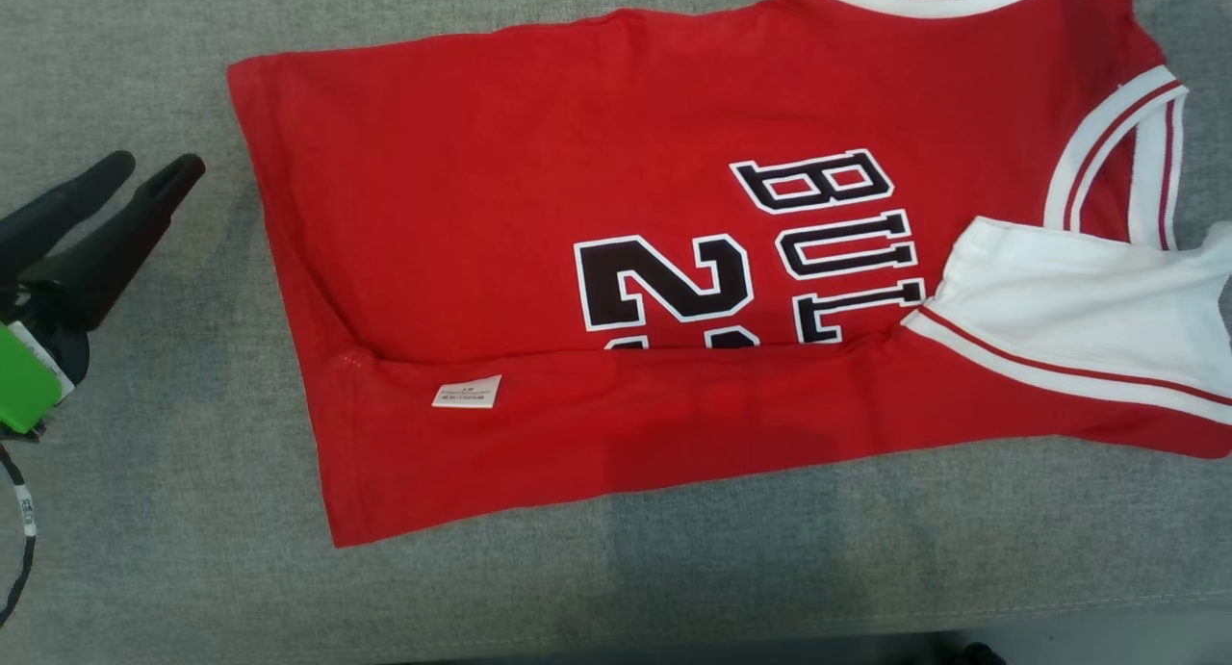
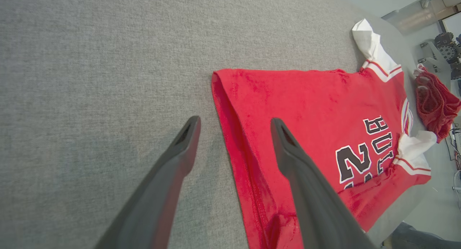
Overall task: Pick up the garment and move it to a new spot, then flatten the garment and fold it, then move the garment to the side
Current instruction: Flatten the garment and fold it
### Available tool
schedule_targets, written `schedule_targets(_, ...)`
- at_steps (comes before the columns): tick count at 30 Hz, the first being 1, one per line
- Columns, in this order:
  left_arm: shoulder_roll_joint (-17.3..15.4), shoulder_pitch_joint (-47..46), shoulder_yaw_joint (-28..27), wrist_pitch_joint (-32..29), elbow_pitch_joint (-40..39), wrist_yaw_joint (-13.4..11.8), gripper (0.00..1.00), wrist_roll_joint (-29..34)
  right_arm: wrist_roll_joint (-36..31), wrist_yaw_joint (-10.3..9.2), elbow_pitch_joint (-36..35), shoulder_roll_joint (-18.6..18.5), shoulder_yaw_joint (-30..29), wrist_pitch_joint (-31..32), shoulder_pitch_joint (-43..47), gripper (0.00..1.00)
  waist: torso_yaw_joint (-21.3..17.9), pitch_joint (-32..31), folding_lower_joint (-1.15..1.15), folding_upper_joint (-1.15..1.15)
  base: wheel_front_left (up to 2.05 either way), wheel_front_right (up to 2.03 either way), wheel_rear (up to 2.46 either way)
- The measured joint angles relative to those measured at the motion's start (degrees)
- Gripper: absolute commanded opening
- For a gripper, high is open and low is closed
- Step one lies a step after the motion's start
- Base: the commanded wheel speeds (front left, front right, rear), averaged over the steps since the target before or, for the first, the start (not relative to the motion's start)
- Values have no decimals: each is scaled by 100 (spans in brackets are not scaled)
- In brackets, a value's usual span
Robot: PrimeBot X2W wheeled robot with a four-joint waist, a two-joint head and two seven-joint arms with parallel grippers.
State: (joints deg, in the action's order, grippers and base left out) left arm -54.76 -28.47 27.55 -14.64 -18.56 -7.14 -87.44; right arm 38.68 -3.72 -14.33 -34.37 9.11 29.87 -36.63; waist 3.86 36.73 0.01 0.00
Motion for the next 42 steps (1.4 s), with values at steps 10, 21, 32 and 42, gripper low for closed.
schedule_targets(10,545,-400,134,83,614,231,100,301,-353,114,985,425,608,59,-777,100,29,697,0,0,0,0,0)
schedule_targets(21,806,-877,255,76,942,470,100,369,-448,220,1705,602,724,-76,-1169,100,-32,777,0,0,0,0,0)
schedule_targets(32,1042,-1174,433,-71,1259,621,53,499,-508,322,2181,753,856,-263,-1414,100,-44,743,0,0,0,0,0)
schedule_targets(42,1344,-1344,680,-224,1419,825,0,503,-634,474,2491,872,1016,-328,-1690,100,38,699,0,0,0,0,0)
